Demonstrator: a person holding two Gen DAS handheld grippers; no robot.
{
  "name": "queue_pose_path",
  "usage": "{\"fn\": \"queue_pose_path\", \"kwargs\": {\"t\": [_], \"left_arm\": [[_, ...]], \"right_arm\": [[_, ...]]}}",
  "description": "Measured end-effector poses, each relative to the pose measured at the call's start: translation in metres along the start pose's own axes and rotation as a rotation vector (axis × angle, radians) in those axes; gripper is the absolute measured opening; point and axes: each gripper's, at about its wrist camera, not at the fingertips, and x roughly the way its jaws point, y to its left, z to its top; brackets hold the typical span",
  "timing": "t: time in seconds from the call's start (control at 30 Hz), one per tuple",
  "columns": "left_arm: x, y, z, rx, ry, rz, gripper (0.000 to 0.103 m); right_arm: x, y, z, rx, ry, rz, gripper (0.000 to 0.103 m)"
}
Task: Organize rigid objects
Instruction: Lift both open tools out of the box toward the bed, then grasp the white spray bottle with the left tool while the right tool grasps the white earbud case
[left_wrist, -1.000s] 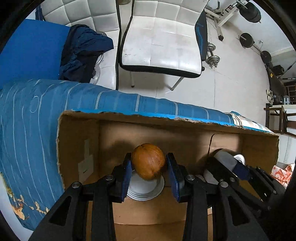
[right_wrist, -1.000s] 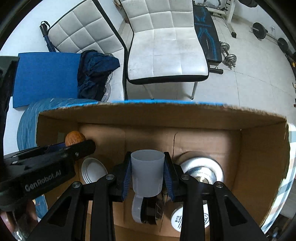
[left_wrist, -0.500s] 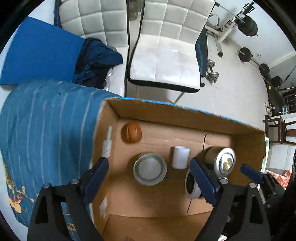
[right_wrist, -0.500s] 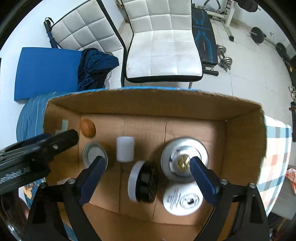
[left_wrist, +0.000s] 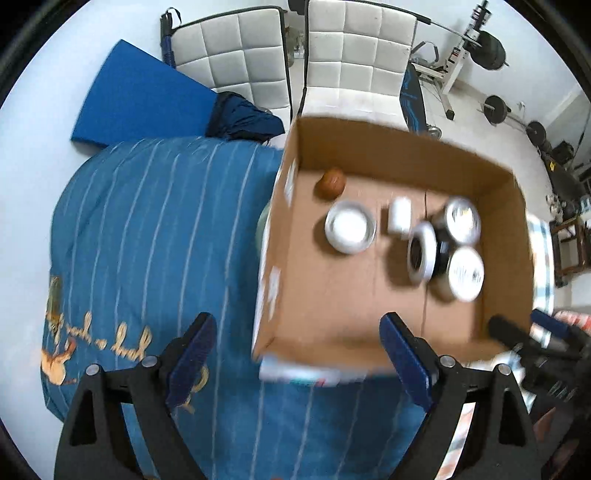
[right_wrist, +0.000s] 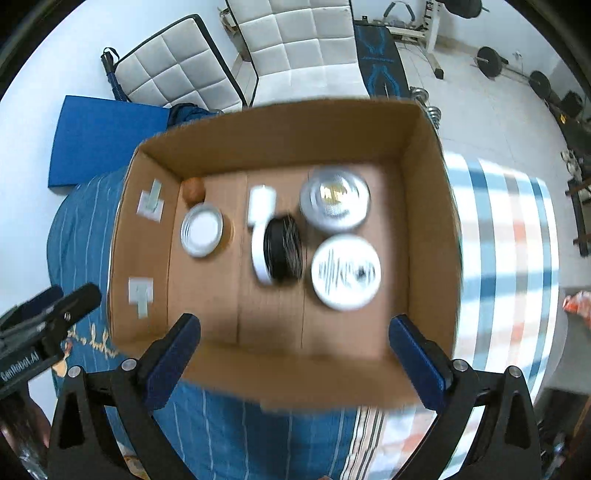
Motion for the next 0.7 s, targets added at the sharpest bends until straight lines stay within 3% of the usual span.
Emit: {"fn": "queue_pose_path", "kwargs": {"t": [0.17,0.3,0.5,0.7], "left_arm": [[0.023,-0.005,-0.066,0.119,0.033,0.061,0.09],[0.063,-0.014,-0.087,0.214,0.098,0.086,0.09],[0.115,-0.046,-0.091,0.41,0.119,0.152,0.09],[0.139,-0.069,-0.089,0.573,0.126,0.159,0.09]], "right_arm": [[-0.017,-0.01,-0.066,-0.004,-0.048,0.007,0.103],[-0.009,-0.011,-0.104,-0.024,-0.051,0.015,0.103],[0.05,-0.02,-0.126,-0.016,0.047,0.017,0.103],[0.088,-0.025,-0.131,-0.009,0.094,-0.027,0.103]]}}
